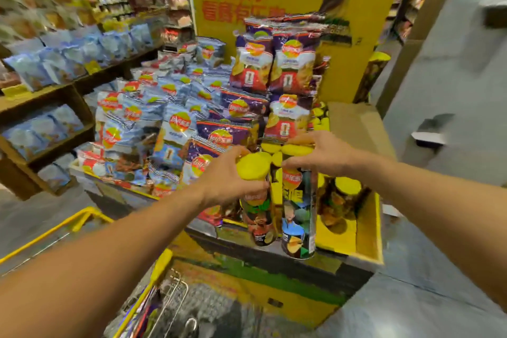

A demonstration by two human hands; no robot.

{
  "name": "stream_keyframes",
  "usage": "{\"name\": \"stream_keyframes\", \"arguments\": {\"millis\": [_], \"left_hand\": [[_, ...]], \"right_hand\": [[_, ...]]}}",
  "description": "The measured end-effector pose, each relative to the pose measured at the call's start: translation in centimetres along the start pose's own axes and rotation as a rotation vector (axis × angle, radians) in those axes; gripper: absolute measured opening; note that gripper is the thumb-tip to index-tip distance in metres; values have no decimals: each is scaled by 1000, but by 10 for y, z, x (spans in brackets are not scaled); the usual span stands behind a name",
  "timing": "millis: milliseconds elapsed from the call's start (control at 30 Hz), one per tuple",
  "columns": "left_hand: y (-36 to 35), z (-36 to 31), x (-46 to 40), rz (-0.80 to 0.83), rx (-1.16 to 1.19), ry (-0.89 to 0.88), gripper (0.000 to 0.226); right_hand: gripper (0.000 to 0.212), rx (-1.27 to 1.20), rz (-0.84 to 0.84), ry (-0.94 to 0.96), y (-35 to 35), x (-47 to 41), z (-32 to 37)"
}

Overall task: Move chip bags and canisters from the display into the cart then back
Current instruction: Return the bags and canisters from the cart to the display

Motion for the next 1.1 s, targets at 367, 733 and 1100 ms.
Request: {"name": "stream_keyframes", "arguments": {"millis": [367, 733, 1100], "left_hand": [[-71, -70, -42, 175, -64, -101, 67], [-141, -120, -90, 221, -299, -219, 85], [-229, -103, -127, 163, -1123, -379, 96]], "right_hand": [[71, 16, -28, -101, 70, 8, -100], [85, 171, -19, -145, 95, -7, -170], [87, 676, 120, -159, 64, -4, -241]]}}
Point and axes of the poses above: each hand's wrist, its own x-axis away from the middle knuckle, its own y-axis out of the back of the hand, z = x × y, the point moved 3 cm from there along -x, towards the middle knuckle, and after that the axes turned 12 degrees about -x, right-handed, at the moved point
